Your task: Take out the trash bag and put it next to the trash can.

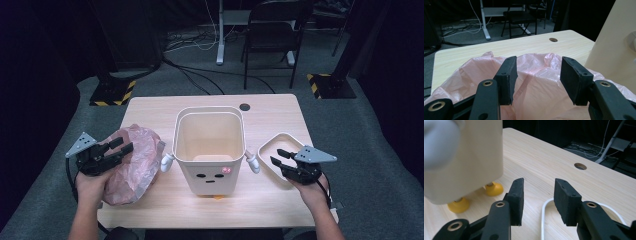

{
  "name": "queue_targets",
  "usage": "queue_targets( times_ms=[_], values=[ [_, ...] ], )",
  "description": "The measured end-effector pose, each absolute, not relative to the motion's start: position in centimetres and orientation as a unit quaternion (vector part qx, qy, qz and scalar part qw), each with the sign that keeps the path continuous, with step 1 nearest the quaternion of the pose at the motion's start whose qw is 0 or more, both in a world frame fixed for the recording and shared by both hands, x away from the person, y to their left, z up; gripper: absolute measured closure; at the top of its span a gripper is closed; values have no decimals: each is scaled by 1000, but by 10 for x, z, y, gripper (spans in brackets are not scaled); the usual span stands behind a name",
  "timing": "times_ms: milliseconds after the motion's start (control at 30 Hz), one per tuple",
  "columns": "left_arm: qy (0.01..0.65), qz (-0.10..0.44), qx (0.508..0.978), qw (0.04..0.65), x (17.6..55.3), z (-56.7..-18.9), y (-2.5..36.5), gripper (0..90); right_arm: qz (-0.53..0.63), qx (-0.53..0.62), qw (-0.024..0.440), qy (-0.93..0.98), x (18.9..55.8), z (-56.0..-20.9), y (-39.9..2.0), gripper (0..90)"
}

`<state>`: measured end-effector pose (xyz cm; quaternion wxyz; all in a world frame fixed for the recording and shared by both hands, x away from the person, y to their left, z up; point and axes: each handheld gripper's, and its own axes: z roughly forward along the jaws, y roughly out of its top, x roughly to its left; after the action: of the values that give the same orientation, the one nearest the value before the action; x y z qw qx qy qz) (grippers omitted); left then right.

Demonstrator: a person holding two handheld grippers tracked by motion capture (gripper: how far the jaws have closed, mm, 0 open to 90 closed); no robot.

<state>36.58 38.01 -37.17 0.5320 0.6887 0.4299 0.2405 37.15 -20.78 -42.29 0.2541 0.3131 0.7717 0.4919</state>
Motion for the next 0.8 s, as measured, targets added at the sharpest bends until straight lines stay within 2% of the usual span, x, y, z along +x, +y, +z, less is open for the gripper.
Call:
queue_targets(
  times_ms=[333, 800],
  values=[
    [430, 248, 694, 521, 363, -367, 380, 462, 477, 330, 240, 778, 377, -446, -212, 592],
    [442, 256, 685, 519, 355, -370, 391, 460, 431, 356, 192, 806, 392, -481, -213, 610]
  ],
)
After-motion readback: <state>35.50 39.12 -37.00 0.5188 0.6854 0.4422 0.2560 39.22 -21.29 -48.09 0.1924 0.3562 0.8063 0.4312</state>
